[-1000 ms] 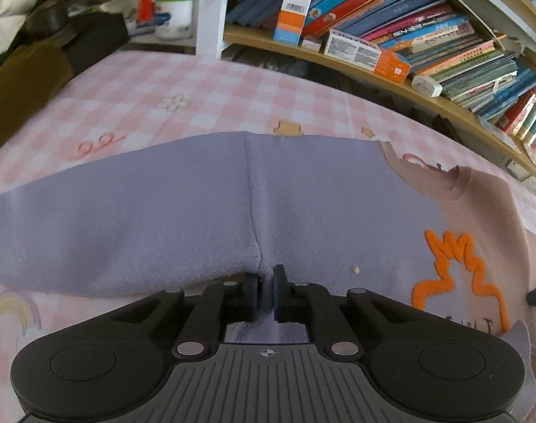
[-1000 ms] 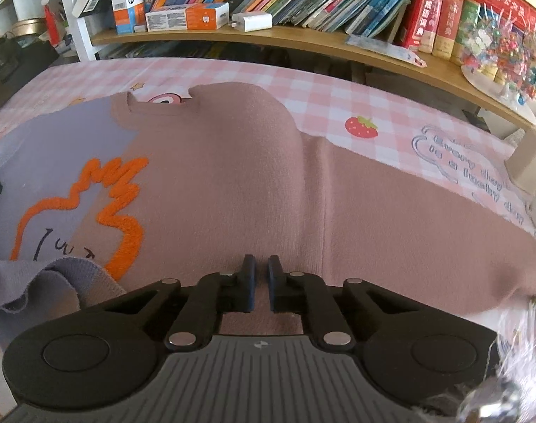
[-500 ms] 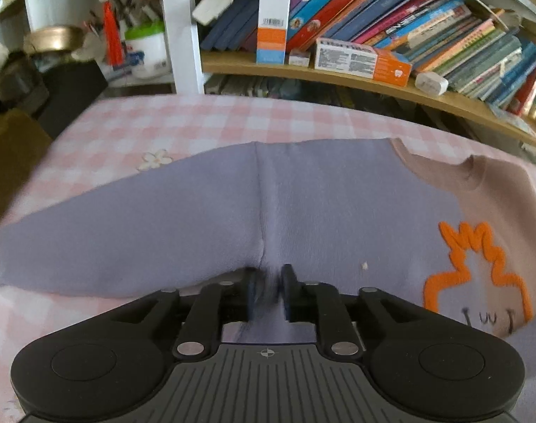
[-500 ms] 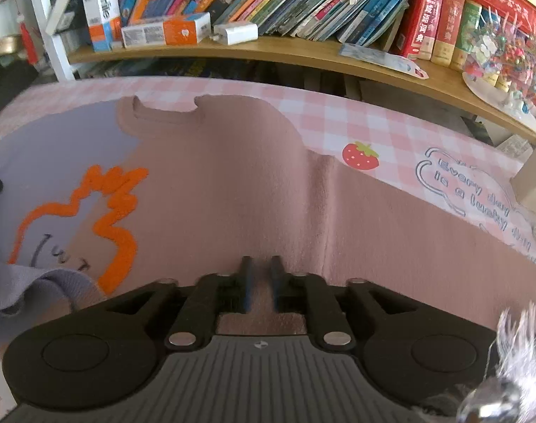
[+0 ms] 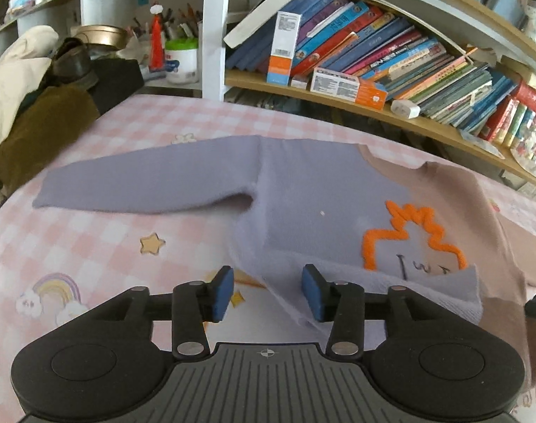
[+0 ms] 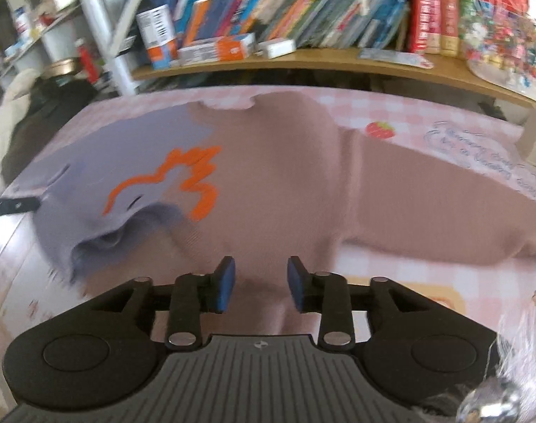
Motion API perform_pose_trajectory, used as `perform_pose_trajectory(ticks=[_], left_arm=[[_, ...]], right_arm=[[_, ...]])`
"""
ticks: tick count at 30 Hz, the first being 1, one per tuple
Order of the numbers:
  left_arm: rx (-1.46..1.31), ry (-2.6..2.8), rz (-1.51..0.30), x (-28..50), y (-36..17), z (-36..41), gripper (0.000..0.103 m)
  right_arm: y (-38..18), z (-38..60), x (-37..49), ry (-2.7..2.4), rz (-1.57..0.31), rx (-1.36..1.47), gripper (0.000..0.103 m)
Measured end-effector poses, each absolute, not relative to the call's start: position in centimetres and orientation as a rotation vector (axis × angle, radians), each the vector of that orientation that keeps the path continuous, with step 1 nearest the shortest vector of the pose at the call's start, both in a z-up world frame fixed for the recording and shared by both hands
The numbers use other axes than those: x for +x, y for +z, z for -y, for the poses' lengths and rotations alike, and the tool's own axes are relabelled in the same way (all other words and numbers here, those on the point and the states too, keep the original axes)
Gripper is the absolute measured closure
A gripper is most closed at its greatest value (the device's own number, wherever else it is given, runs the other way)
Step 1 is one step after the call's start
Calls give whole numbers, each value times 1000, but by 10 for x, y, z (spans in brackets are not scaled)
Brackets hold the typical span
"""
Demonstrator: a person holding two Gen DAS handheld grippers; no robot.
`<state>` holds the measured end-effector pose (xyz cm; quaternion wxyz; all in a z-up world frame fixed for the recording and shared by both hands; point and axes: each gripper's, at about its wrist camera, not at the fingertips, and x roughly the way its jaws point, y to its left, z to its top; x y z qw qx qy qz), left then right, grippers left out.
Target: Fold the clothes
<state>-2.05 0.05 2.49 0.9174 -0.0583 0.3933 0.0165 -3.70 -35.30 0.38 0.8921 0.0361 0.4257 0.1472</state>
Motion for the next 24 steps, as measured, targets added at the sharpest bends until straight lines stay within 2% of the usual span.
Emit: perform_pose_trajectory(ticks=[4,13,24], left_arm=[[-112,26,-797,-34,30,12,54],[-88,19,-783,-50,38,39,54],[-27,-98,-867,-55,27,84,53]], right_arm=[[2,345,-49,370,-896,54,58],[3,344,-62,448,-890,41,56],[-1,345,-68,500,-906,24,56]])
